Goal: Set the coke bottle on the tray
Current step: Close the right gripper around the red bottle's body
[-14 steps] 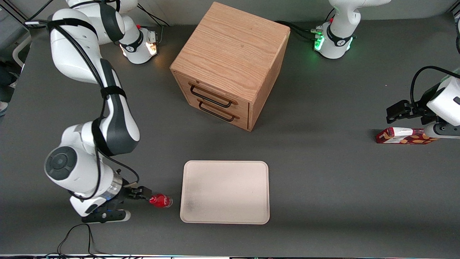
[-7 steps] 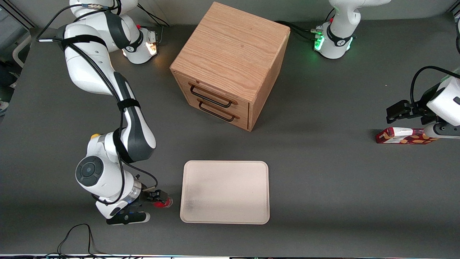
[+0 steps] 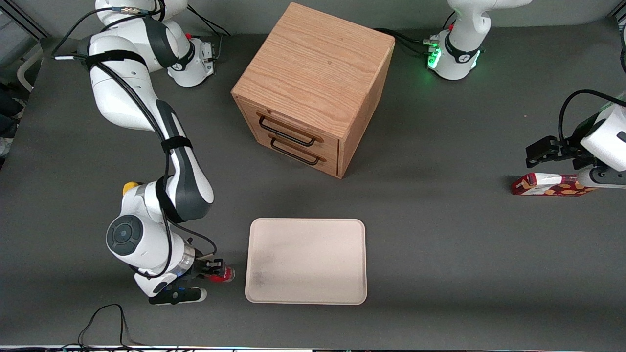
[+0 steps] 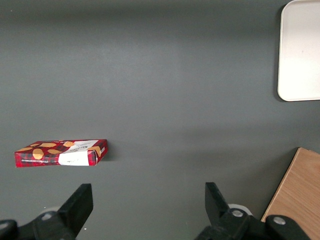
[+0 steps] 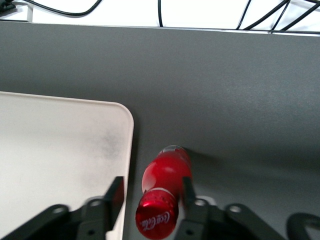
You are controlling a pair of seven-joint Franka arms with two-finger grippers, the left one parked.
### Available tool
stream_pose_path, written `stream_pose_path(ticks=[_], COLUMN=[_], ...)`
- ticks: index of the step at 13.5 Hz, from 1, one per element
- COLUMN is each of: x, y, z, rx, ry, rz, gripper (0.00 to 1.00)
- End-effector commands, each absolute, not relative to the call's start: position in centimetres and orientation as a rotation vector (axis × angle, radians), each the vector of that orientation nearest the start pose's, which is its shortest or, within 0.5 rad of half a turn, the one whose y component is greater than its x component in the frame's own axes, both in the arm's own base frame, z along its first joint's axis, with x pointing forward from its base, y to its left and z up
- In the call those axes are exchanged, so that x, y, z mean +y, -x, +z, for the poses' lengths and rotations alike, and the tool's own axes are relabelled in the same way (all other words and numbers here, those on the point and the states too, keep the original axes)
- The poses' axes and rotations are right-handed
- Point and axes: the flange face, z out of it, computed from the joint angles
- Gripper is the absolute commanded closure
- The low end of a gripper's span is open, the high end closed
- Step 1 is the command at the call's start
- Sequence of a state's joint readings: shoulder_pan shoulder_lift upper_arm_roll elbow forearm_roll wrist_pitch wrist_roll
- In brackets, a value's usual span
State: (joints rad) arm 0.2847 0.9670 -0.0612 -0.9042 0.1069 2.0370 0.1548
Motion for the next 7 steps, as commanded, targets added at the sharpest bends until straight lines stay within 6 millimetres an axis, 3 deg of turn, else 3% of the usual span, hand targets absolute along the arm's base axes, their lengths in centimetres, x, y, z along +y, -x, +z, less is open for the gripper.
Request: stream_pose_path(ticks=[1, 3, 5, 7], x=[20.9, 20.6, 20.3, 19.9], y=[-77.3, -77.2, -76.9, -76.6], z=[31.6, 31.5, 32.5, 35.6], rx=[-0.054, -0.043, -0.060, -0.093], ry=[3.021, 3.003, 3.028, 3.074], rz=[-0.195, -0.175, -0.138, -0.166], gripper=[0.68, 0.81, 0.83, 0.83])
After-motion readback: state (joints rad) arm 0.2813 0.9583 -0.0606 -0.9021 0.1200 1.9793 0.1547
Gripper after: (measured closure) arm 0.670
